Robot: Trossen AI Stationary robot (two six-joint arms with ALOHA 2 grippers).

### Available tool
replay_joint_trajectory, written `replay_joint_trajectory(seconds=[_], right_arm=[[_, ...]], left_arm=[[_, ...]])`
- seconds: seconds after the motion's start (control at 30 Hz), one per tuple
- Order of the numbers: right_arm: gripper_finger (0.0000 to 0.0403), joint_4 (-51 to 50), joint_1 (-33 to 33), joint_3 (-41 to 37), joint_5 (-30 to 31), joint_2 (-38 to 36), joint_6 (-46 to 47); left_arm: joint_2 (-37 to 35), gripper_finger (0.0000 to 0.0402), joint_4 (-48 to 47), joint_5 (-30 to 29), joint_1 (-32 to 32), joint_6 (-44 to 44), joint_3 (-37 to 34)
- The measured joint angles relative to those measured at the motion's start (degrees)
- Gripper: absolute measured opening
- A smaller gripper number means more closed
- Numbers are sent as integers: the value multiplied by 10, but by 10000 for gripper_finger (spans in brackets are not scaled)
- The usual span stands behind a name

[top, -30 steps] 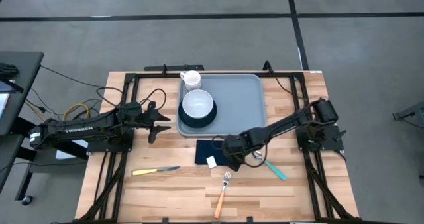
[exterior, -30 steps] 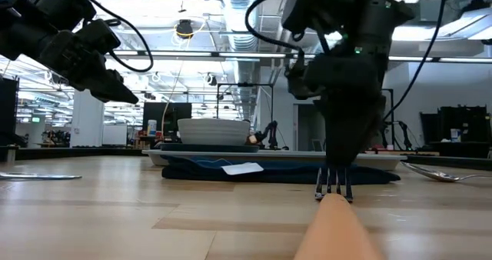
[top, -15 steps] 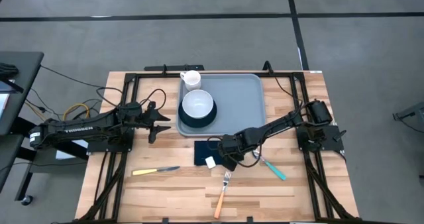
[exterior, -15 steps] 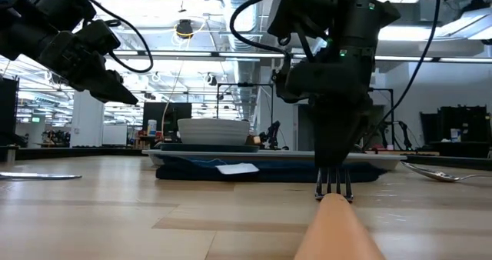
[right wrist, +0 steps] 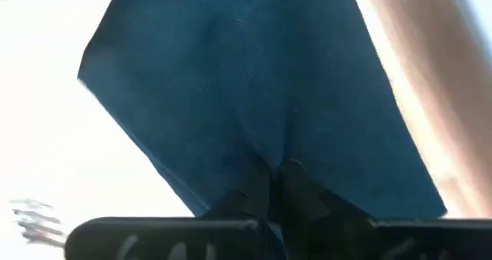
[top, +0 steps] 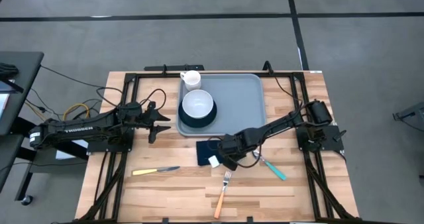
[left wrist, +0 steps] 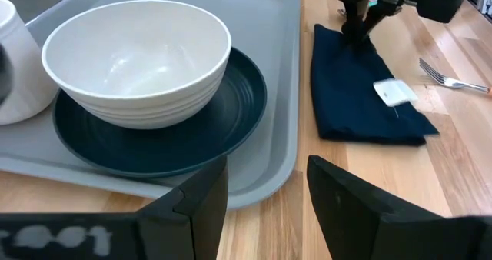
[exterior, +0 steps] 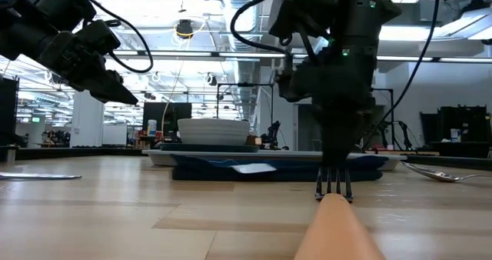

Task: Set up tray
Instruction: Put the black napkin to the right side of the plate and bowl on the gray serving tray

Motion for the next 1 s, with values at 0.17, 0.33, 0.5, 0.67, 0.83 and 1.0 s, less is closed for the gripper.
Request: replay_joint_trajectory(seconds=[0.17,0.33,0.5,0.67,0.83,1.0], right_arm=[[3,-101,13,52,38,4,0],[2,-187,25,106,65,3,-1],[1,-259,32,149,82,2,-4],[1,-361,34,181,119,0,-26],[1,-458,34,197,181,0,-64],[1,-495,25,198,252,0,-121]], left_arm=[[0,167,0,0,0,0,0],[0,167,0,0,0,0,0],[0,167,0,0,0,0,0],[0,167,0,0,0,0,0],[0,167,0,0,0,0,0],[0,167,0,0,0,0,0]])
